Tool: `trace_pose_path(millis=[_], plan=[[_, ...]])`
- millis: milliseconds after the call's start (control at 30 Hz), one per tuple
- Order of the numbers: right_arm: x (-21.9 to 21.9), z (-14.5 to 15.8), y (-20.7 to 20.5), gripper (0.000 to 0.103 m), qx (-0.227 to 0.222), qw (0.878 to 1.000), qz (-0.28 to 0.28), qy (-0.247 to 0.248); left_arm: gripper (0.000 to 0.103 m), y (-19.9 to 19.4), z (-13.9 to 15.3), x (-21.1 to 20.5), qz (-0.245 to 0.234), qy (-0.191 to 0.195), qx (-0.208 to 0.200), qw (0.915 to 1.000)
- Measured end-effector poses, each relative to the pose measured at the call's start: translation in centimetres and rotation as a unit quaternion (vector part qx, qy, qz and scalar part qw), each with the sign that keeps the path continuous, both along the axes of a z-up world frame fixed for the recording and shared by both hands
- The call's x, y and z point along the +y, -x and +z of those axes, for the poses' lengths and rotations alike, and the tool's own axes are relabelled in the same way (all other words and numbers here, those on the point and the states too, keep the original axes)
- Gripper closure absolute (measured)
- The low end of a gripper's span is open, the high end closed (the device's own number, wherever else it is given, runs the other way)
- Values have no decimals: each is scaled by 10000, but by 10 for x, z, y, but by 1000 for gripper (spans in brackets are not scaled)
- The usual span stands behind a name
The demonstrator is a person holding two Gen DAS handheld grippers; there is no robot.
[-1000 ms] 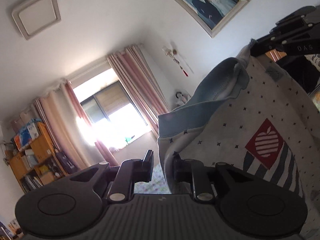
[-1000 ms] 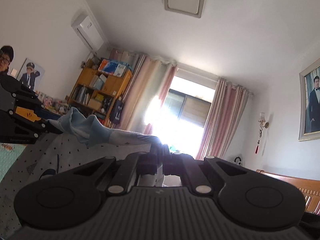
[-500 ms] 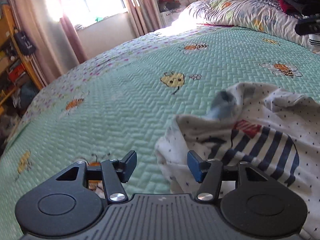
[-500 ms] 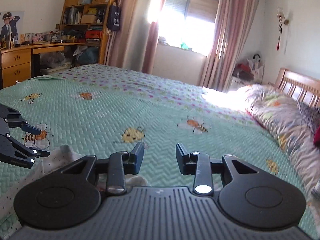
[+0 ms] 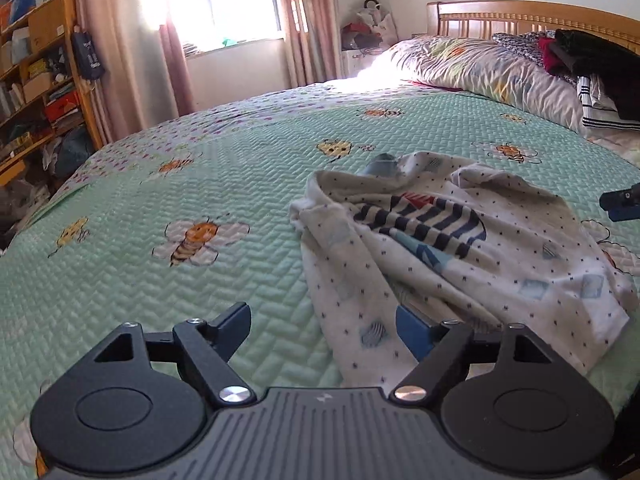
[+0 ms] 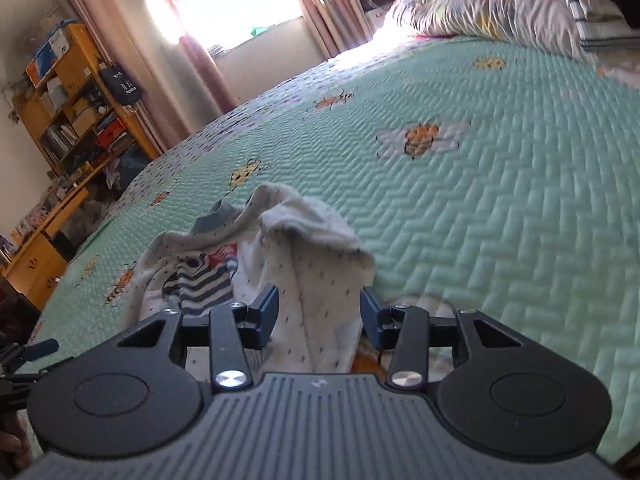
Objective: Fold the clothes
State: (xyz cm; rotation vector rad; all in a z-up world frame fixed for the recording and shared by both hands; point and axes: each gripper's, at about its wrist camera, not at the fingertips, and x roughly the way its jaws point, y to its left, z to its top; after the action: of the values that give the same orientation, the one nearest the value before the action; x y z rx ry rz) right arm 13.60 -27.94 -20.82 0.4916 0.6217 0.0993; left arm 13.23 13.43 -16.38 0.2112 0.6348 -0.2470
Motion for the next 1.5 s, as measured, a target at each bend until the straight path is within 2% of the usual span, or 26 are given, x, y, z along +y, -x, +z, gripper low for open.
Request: trace_pose_path(millis=[167,300,467,567,667,700,733,767,833,933,1000,1100,1200,1267,1300,1367,1400,1467,1500], plan=[[14,-7,34,56,78,9994,81,-328,22,28,-20,10,354,-171,231,9990],[21,-6,43,56,76,9994,181,-270,23,42,-25,14,293,315,468,9980],[24,-1,50,56,-22,9993,242,-269,23,49,-32,-3,1,491,537,9973],[24,1,49,56,-44,9993,270,-252,29,46,-37,-13,-99,622,652,9959],[22,0,52,56,-34,9994,237,-265,30,46,-37,-19,-235,892,712,9932],[21,0,53,56,-24,9994,221,-263,36,45,-38,-20,-241,914,736,9928],[20,-1,54,56,-9,9994,207,-264,52,43,-40,-22,-192,872,761,9931],[19,-3,53,56,10,9994,192,-275,60,40,-42,-21,-98,816,795,9934],[17,-6,53,56,47,9994,157,-307,86,35,-46,-14,105,903,878,9920],[16,-7,53,56,57,9993,157,-335,91,32,-45,0,391,1013,840,9905],[16,-5,53,56,24,9994,179,-294,92,31,-37,10,578,961,642,9916],[17,-2,52,56,-16,9995,208,-249,92,26,-5,40,1023,865,85,9910],[19,1,51,56,-44,9995,245,-207,92,9,43,75,1435,294,-623,9872],[20,4,49,56,-76,9994,277,-210,91,-8,76,95,1656,-183,-1022,9807],[20,6,48,56,-102,9993,284,-208,84,-18,89,105,1812,-394,-1166,9757],[21,8,47,56,-164,9993,281,-189,59,-44,99,125,2122,-619,-1004,9701],[21,9,47,56,-187,9993,269,-183,38,-55,97,134,2257,-675,-814,9684],[20,10,46,56,-205,9994,222,-180,45,-63,82,139,2401,-643,-532,9671],[18,9,47,56,-192,9995,191,-171,45,-57,72,135,2318,-548,-472,9701]])
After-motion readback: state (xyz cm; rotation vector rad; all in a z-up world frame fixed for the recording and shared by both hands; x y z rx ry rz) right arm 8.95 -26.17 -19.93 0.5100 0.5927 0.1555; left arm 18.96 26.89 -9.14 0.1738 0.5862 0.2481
